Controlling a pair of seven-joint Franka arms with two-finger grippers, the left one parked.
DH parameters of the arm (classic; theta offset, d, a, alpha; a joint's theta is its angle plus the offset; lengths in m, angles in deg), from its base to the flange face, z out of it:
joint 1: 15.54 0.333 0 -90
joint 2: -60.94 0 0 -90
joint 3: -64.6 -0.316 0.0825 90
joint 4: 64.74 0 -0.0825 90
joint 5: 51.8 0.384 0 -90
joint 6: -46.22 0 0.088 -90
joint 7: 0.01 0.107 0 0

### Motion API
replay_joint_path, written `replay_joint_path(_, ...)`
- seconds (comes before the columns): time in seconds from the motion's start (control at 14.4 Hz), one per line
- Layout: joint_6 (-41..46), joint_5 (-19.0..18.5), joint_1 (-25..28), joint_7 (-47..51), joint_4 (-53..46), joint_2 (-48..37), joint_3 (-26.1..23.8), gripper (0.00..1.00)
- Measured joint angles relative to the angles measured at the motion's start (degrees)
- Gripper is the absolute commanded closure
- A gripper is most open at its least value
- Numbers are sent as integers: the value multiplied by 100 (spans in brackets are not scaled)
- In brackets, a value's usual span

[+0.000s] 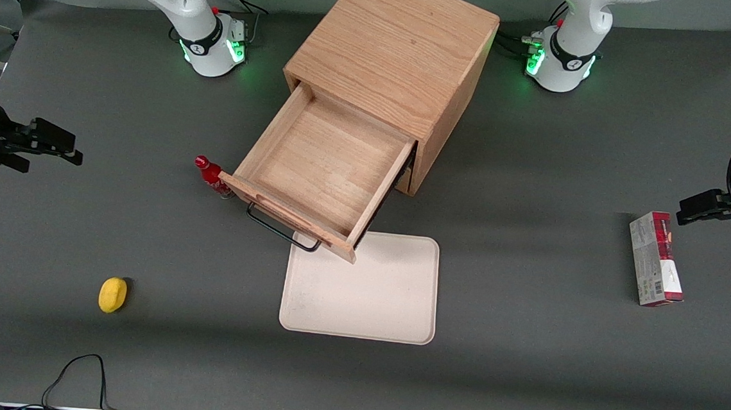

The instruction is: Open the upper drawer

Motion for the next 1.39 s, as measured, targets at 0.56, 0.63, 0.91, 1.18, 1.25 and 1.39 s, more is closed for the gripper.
replay_joint_path(0.56, -524, -198, -192, 285, 676, -273, -128, 0)
replay_joint_path(0.63, -530, -308, -191, 285, 676, -268, -129, 0)
replay_joint_path(0.91, -546, -442, -191, 286, 662, -245, -132, 0)
replay_joint_path(1.18, -548, -453, -193, 311, 661, -223, -132, 0)
replay_joint_path(1.25, -548, -454, -195, 319, 661, -210, -132, 0)
replay_joint_path(1.39, -548, -455, -202, 325, 662, -191, -132, 0)
